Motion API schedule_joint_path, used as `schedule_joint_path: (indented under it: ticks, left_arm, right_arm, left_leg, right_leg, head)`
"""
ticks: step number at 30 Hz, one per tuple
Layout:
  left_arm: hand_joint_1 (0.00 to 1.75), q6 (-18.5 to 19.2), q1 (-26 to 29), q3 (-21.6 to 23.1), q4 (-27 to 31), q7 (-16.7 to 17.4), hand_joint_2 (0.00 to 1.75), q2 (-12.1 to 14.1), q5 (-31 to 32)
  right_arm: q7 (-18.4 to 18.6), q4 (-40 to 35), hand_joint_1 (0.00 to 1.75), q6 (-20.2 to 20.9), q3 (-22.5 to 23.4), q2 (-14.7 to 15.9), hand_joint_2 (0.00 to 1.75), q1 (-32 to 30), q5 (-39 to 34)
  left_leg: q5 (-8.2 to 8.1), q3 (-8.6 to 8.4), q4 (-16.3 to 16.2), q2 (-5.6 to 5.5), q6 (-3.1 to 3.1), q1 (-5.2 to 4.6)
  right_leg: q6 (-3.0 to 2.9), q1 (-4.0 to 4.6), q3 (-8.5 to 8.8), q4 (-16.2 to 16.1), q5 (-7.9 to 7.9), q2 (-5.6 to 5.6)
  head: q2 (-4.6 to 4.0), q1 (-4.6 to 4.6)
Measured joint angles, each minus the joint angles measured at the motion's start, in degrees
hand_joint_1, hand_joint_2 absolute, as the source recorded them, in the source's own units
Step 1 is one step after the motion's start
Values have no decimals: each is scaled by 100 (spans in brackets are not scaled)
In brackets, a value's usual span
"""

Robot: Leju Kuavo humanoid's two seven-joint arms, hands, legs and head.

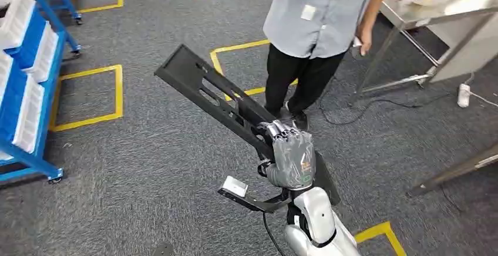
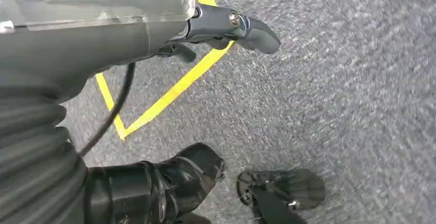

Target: Take the parts from the cabinet and place them on the table.

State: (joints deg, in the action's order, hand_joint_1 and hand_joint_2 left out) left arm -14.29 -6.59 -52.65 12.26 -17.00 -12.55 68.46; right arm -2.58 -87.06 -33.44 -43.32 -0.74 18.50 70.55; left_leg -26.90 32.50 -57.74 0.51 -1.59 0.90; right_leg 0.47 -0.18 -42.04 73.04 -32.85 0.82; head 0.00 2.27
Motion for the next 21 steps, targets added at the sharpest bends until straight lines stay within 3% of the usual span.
schedule_joint_path:
  ticks: [1, 2, 3, 5, 6, 7, 11, 15, 16, 17, 18, 19, 20, 21]
  left_arm:
    - [0, 4, 14, 0, 0, -2, 175, 2, -2]
    - [0, 9, 23, 0, 0, -2, 175, 4, -2]
    - [0, 15, 19, 0, 0, -4, 175, 4, -2]
    - [0, 28, -2, 2, 0, -7, 175, -2, 0]
    - [0, 33, -4, 2, 0, -11, 175, -9, 2]
    - [0, 39, -5, 2, 0, -13, 175, -9, 2]
    - [0, 48, -22, 4, 0, -15, 175, -11, 7]
    - [0, 48, -26, 4, 0, -15, 175, -11, 9]
    - [0, 50, -34, 9, 0, -15, 175, -11, 11]
    - [0, 50, -41, 11, 0, -15, 175, -11, 11]
    - [0, 55, -39, 13, 0, -22, 175, -11, 11]
    - [0, 59, -14, 13, 0, -22, 175, -11, 11]
    - [0, 59, -4, 13, 0, -22, 175, -11, 11]
    - [0, 59, -3, 13, 0, -22, 175, -11, 9]
  right_arm:
    - [0, 7, 175, 0, -2, 0, 175, -7, 0]
    - [0, 22, 175, 0, -2, 2, 175, -15, 0]
    - [2, 37, 175, 0, -2, 2, 175, -15, 0]
    - [0, 39, 175, 0, -2, 2, 175, -12, 0]
    - [0, 37, 175, 0, -2, 2, 175, -2, 0]
    - [0, 39, 175, 0, -2, 2, 175, 4, 0]
    - [0, 39, 175, -2, -2, 4, 175, 0, -7]
    - [0, 39, 175, 0, -2, 4, 175, 1, -9]
    - [0, 33, 175, -2, -2, 0, 175, -4, -7]
    - [0, 31, 175, -2, -2, 0, 175, -1, -7]
    - [0, 31, 175, 0, -2, -2, 175, 33, -9]
    - [-2, 44, 175, 2, -2, -2, 175, 18, -9]
    - [-2, 46, 175, 2, -2, -2, 175, 14, -9]
    - [-2, 46, 175, 0, -2, -2, 175, 13, -9]
  left_leg:
    - [-8, 1, -5, 83, -6, -3]
    - [-18, 0, -10, 163, -8, -4]
    - [-29, -2, -18, 236, -1, -4]
    - [-70, -32, -41, 352, 21, -4]
    - [-93, -59, -45, 406, 47, -8]
    - [-108, -61, -48, 449, 76, -43]
    - [-135, -131, -10, 649, 175, -49]
    - [-144, -139, -18, 670, 189, -58]
    - [-205, -119, -40, 584, 224, -19]
    - [-255, -123, -117, 437, 239, -9]
    - [-710, 258, -917, 47, 275, -6]
    - [-979, 774, -1905, -1, 302, -6]
    - [-832, 769, -1819, -5, 300, -4]
    - [-586, 650, -1493, -14, 294, 4]
  right_leg:
    - [16, -14, -160, 333, -99, -25]
    - [22, -26, -203, 409, -52, -38]
    - [27, -33, -97, 188, 121, -58]
    - [0, -30, 457, -824, 614, -190]
    - [-39, 2, 684, -1294, 669, -408]
    - [-86, 92, 720, -1337, 612, -558]
    - [-164, 102, 692, -1367, 634, -304]
    - [-182, 87, 699, -1392, 646, -281]
    - [-220, 12, 753, -1441, 678, -219]
    - [-228, 24, 755, -1455, 682, -195]
    - [-271, -3, 752, -1453, 691, -79]
    - [-277, -1, 752, -1435, 687, 127]
    - [-276, -3, 756, -1428, 685, 211]
    - [-270, -7, 759, -1416, 682, 296]
  head:
    - [0, 2]
    - [0, -2]
    - [0, 2]
    - [0, 2]
    - [0, 0]
    - [0, 2]
    - [0, 0]
    - [0, 0]
    - [0, -4]
    - [0, 0]
    - [0, -6]
    - [0, -9]
    - [0, -7]
    - [0, -9]
